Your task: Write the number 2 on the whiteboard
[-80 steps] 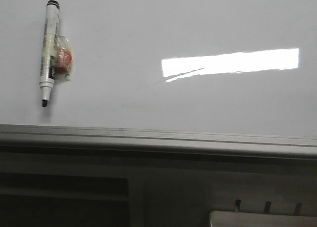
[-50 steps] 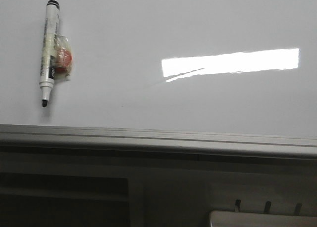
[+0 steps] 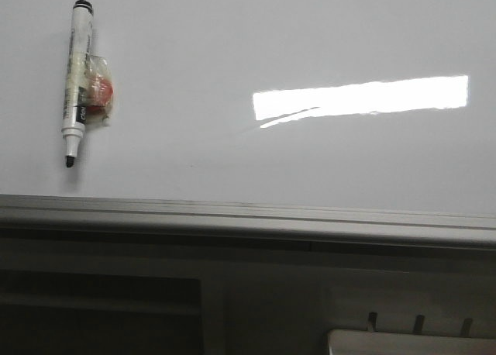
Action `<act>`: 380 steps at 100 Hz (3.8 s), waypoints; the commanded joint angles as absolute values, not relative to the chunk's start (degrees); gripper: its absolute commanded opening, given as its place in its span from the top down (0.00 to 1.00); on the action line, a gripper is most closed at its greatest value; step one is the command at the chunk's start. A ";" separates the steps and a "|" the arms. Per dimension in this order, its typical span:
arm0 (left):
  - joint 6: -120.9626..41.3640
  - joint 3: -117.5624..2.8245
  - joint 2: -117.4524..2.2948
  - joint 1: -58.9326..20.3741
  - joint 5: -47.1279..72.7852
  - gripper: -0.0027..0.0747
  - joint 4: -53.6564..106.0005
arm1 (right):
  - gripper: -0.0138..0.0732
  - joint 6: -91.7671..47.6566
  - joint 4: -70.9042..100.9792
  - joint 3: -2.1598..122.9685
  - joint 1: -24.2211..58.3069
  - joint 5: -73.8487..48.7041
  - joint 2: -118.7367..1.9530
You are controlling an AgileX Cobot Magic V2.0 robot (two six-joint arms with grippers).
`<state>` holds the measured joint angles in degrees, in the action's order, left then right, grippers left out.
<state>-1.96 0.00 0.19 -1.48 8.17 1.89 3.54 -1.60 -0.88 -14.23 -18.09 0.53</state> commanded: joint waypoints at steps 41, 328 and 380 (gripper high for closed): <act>-1.74 0.70 1.75 -1.35 0.50 0.99 2.71 | 0.91 3.04 -1.55 -2.26 -14.42 3.93 1.72; -2.76 -21.31 -61.85 -42.45 -26.56 0.46 23.88 | 0.91 -38.05 40.37 22.09 7.34 -24.13 -7.99; -2.37 -21.31 -69.11 -42.68 -30.09 0.75 27.87 | 0.91 -38.05 40.50 22.09 7.34 -22.83 -7.99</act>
